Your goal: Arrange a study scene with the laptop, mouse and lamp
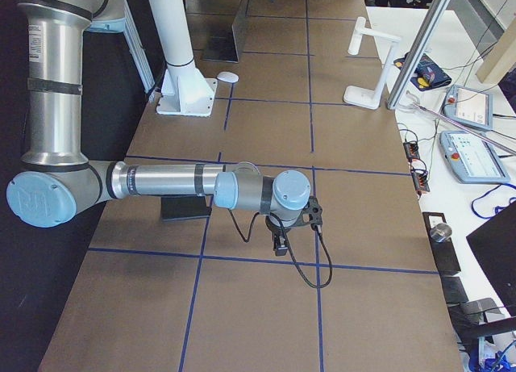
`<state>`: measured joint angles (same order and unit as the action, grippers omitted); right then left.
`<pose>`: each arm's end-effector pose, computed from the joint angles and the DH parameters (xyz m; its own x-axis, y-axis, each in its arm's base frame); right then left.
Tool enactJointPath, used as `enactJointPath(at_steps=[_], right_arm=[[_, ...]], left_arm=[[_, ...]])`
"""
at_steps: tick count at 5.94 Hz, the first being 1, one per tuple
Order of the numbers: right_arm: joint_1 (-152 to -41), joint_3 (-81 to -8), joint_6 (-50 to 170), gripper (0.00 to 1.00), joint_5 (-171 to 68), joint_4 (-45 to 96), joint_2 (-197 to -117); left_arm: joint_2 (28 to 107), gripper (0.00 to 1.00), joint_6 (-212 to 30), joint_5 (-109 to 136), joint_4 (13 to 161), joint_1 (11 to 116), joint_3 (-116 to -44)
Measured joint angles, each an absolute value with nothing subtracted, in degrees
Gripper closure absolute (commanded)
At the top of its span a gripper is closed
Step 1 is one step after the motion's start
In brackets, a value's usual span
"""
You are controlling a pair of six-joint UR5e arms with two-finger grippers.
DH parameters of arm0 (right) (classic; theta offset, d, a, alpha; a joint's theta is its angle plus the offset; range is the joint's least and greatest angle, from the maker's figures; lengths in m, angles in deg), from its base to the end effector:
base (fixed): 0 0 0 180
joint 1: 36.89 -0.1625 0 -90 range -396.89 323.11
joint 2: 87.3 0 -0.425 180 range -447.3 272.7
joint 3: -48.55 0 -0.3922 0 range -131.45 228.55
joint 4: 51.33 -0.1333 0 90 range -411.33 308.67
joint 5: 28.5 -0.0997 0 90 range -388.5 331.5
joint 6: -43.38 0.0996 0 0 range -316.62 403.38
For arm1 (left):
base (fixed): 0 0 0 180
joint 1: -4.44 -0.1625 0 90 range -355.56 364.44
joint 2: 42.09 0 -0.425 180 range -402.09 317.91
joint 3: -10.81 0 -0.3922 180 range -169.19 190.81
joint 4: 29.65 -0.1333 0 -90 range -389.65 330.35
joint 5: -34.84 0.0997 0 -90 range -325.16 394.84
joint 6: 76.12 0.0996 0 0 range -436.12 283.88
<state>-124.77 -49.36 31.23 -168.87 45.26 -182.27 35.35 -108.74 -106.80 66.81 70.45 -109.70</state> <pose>0.0399 -0.4521 0.6355 0.6171 -0.1851 0.7648 0.1706 0.9803 0.0995 0.1110 -0.3852 0.4715 0.5662 0.0134 -0.8242 -0.0772 0.9963 -0.0368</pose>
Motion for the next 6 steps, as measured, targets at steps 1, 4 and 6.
enactJointPath(at_steps=[1, 4, 6], right_arm=[[-124.56, -49.36, 31.33, 0.0, -168.98, 45.26, -182.24], [-124.33, -49.21, 31.29, 0.0, -169.71, 45.32, -182.51], [-123.87, -49.37, 31.08, 0.0, -170.0, 45.23, -182.46]], left_arm=[[32.7, 0.0, -119.29, -106.68, 66.84, 68.01, -114.19], [28.81, 0.0, -147.47, -106.93, 67.27, 64.03, -121.92], [27.85, 0.0, -162.58, -106.6, 68.48, 60.69, -125.85]])
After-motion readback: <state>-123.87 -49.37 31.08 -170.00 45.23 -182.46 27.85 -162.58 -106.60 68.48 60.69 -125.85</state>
